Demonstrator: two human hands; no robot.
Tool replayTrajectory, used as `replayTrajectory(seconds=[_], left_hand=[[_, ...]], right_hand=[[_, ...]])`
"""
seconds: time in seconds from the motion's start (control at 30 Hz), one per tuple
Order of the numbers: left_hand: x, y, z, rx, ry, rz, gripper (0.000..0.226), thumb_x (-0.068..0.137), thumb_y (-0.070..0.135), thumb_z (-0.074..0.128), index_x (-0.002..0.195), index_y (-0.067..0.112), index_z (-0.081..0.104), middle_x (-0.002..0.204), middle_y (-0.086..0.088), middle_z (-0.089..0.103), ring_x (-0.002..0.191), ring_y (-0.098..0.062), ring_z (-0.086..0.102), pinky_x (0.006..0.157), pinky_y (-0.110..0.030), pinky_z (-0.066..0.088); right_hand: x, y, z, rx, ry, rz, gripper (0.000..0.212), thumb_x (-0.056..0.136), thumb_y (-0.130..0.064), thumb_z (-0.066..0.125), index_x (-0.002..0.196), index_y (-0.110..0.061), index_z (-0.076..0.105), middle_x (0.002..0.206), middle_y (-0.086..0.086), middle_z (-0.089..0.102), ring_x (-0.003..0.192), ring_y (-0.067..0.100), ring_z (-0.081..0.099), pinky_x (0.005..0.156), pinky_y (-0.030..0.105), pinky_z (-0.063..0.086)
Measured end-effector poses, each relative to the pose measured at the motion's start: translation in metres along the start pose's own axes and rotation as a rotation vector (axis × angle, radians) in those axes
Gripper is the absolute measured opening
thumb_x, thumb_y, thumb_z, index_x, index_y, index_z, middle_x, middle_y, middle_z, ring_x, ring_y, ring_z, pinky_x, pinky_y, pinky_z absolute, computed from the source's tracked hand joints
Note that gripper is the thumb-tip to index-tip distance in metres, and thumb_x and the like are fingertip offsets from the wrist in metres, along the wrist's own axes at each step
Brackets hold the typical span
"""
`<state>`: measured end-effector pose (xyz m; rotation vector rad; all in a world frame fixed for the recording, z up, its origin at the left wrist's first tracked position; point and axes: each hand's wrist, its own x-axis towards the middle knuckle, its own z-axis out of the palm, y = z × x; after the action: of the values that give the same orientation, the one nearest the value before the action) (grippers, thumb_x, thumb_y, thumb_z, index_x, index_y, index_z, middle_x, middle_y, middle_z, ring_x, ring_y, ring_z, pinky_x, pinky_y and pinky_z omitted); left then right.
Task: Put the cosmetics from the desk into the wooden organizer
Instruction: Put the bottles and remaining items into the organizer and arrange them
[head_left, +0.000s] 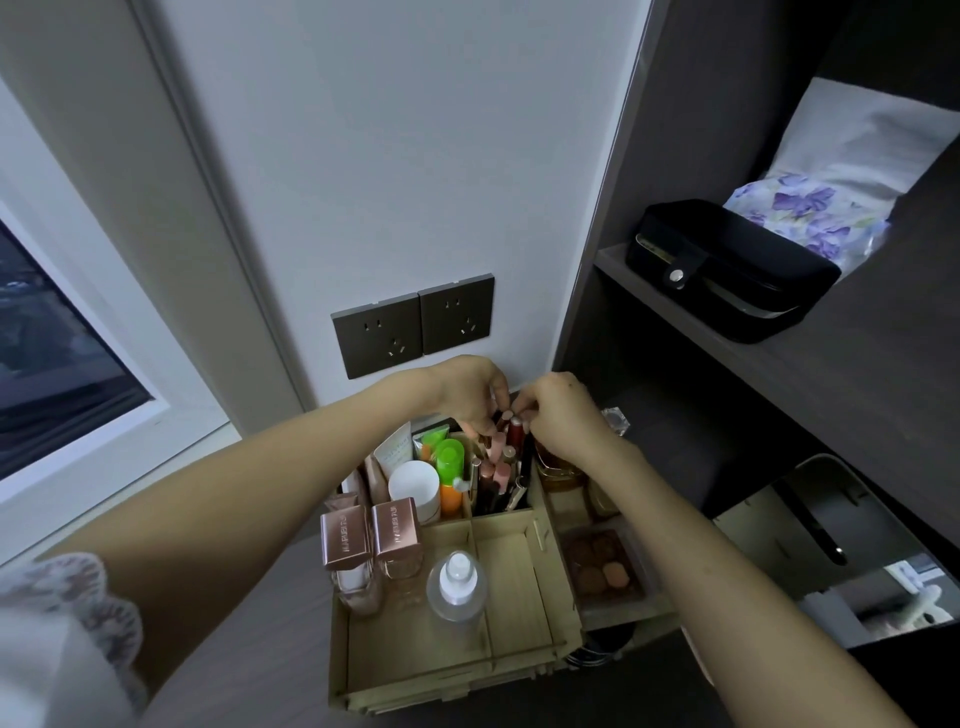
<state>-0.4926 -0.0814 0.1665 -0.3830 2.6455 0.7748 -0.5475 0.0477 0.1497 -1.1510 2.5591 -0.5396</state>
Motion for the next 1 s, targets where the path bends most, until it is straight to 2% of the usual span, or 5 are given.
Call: replayTrajectory(seconds=[0.23,0.37,0.63,0.8,1.0], left_hand=[[0.006,0.004,0.001,0.007,-0.041,-0.050,0.022,0.077,0.000,0.066,0.070,0.018,0.055,0.070,0.001,0.058,0.067,-0.011,0.059,0.036,0.000,0.034],[0.008,0.001,0.001,-0.006,-0.039,-0.062,0.016,0.078,0.005,0.067,0.076,0.017,0.058,0.068,0.004,0.059,0.043,0.002,0.057,0.037,0.000,0.035],[-0.016,-0.006,-0.009,0.004,-0.092,0.020,0.043,0.079,0.020,0.071,0.118,0.012,0.058,0.117,-0.003,0.061,0.108,-0.022,0.055,0.088,-0.027,0.043],[-0.024,-0.008,-0.012,-0.008,0.001,0.033,0.033,0.087,0.004,0.051,0.118,0.012,0.060,0.112,-0.001,0.063,0.105,-0.017,0.055,0.087,-0.024,0.041],[-0.027,-0.012,-0.010,-0.040,0.054,0.021,0.040,0.085,-0.008,0.038,0.109,0.007,0.065,0.111,-0.007,0.068,0.096,-0.015,0.054,0.078,-0.017,0.038]], right_hand=[[0.021,-0.008,-0.001,-0.188,-0.149,-0.003,0.024,0.090,-0.002,0.053,0.111,-0.005,0.062,0.108,0.013,0.063,0.100,0.028,0.061,0.092,0.040,0.050],[0.016,0.000,-0.005,-0.077,-0.111,-0.027,0.022,0.090,-0.002,0.053,0.108,-0.007,0.065,0.106,0.012,0.064,0.099,0.025,0.061,0.088,0.035,0.051],[-0.048,0.002,0.008,-0.064,0.305,-0.249,0.017,0.084,-0.028,0.067,0.098,-0.019,0.071,0.095,-0.001,0.064,0.091,0.013,0.052,0.073,0.025,0.040],[-0.054,-0.019,0.051,-0.302,0.275,-0.381,0.027,0.060,-0.050,0.081,0.068,-0.024,0.076,0.070,-0.003,0.063,0.073,0.019,0.057,0.067,0.032,0.049],[-0.043,-0.029,0.070,-0.532,0.250,-0.289,0.042,0.051,-0.056,0.080,0.059,-0.016,0.072,0.072,0.003,0.063,0.076,0.022,0.056,0.080,0.039,0.035]])
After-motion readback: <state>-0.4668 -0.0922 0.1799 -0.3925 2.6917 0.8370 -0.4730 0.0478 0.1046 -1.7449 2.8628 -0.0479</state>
